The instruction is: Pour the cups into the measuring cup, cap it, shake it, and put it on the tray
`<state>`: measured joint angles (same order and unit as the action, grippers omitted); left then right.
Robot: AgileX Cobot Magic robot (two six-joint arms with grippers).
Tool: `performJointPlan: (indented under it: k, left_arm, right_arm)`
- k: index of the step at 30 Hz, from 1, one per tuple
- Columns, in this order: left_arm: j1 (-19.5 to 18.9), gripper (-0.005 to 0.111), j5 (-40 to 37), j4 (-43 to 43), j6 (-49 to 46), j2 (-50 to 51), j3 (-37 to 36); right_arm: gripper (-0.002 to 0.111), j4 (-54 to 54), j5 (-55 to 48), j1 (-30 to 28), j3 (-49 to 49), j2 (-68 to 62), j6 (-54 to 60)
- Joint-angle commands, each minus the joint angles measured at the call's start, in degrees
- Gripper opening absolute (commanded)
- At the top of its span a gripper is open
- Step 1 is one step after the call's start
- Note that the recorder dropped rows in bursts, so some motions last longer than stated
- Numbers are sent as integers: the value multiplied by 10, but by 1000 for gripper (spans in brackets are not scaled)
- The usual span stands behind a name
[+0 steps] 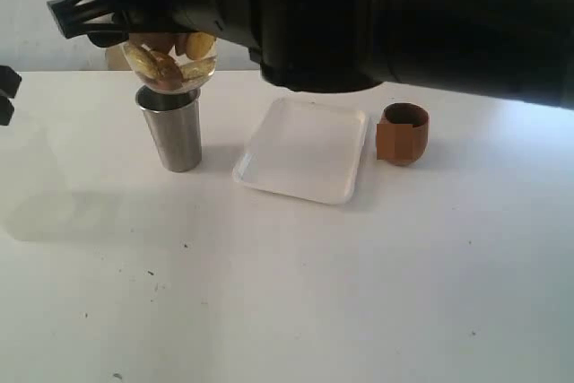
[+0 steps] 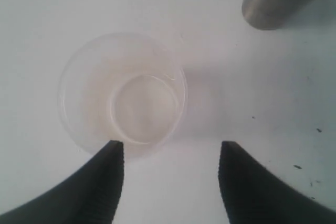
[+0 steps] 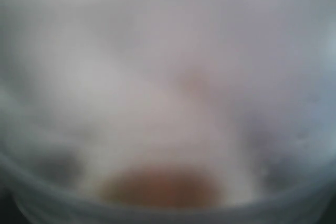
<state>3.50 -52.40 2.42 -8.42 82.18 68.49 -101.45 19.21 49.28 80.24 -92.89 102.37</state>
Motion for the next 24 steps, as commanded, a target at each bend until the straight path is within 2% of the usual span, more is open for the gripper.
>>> performJointPlan:
  k: [1,4,8,12,14,15,17,21,24]
  left_arm:
    - [1,53,-9,-24,-28,66,24]
    - [1,57,-16,-24,-40,111,38]
    - [1,61,13,-24,-50,149,44]
    - [1,58,16,-18,-58,182,43]
    - [1,47,3,7,-87,199,43]
    - [1,34,-8,20,-102,205,43]
    - [7,0,-28,33,-132,206,43]
    - [21,0,-64,58,-144,186,43]
    - [53,0,-103,88,-160,165,43]
  right_arm:
    - [0,15,1,-4,3,12,10]
    - [0,15,1,-4,3,12,20]
    - [0,15,1,-4,3,12,22]
    - [0,15,0,-4,3,12,28]
    - [0,15,0,-4,3,12,29]
    - [0,15,0,-4,3,12,29]
    - [0,15,0,-4,3,12,36]
    - [0,15,5,-4,3,12,44]
    - [0,15,23,-4,3,15,76]
